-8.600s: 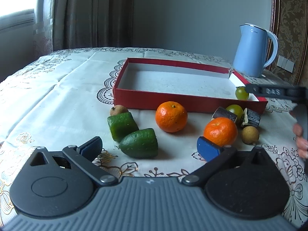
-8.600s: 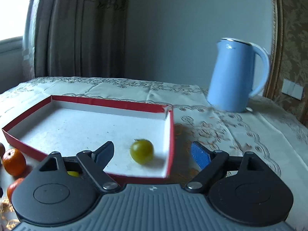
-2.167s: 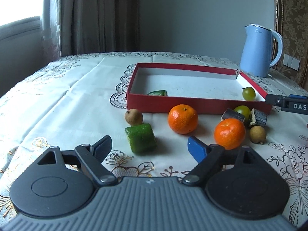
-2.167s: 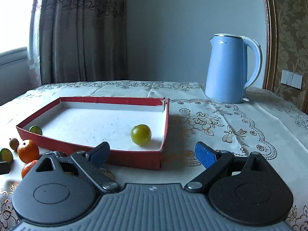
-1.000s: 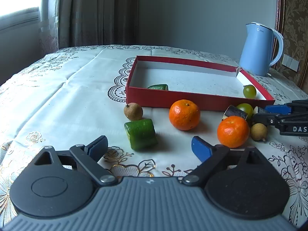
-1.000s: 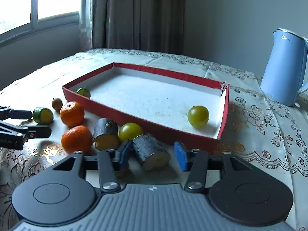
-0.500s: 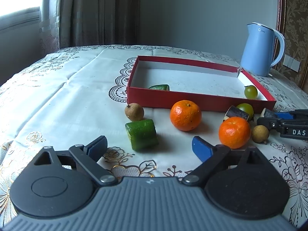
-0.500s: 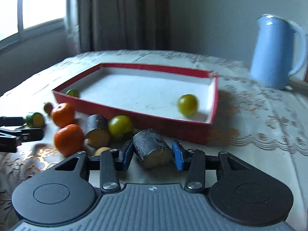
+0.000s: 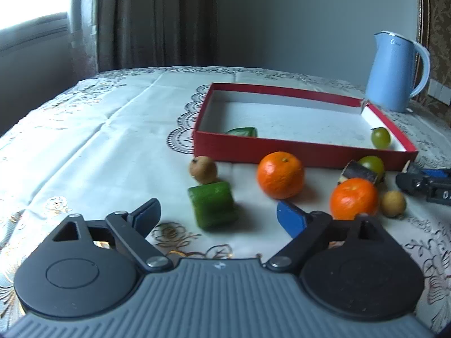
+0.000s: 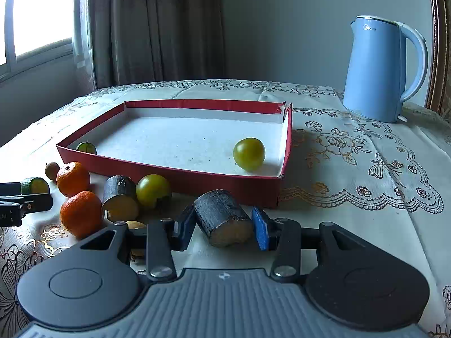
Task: Organize fruits
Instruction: 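Carry the grey log piece into the red box and open the right gripper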
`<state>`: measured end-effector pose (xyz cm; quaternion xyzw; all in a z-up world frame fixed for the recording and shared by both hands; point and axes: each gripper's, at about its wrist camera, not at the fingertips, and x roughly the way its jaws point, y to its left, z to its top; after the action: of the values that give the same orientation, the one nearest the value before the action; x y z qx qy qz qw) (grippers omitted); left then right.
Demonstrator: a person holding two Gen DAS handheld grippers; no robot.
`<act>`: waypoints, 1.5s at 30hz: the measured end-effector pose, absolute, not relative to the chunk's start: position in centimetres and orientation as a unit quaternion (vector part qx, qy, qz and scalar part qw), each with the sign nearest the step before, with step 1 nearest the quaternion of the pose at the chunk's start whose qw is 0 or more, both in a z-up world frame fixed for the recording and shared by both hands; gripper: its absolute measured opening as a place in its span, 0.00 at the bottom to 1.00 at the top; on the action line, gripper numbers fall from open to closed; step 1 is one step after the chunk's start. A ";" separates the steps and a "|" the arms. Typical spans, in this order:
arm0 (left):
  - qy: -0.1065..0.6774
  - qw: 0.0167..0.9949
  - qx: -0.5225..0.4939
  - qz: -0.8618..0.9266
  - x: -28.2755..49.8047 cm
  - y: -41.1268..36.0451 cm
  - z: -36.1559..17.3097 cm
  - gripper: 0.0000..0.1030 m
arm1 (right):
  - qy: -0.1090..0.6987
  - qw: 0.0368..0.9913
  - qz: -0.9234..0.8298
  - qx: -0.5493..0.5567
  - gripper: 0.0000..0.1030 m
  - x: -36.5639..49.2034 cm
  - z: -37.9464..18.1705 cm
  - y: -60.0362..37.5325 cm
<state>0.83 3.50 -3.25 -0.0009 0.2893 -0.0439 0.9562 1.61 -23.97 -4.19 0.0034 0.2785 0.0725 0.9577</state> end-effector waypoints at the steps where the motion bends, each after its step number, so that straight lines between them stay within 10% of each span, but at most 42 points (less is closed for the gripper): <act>1: 0.290 0.956 -0.001 -0.047 0.9 3.4 -3.3 0.84 | 0.279 0.958 0.073 0.004 0.42 1.6 -4.2 -24.0; 45: 0.301 0.951 -0.003 -0.067 1.4 3.3 -3.7 0.95 | 0.286 0.953 0.074 -0.071 0.42 9.9 -1.9 -19.6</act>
<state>1.39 3.33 -3.69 -0.0032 0.3011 -0.0666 0.9513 9.90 -19.56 -1.92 -0.0712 0.2856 0.0737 0.9529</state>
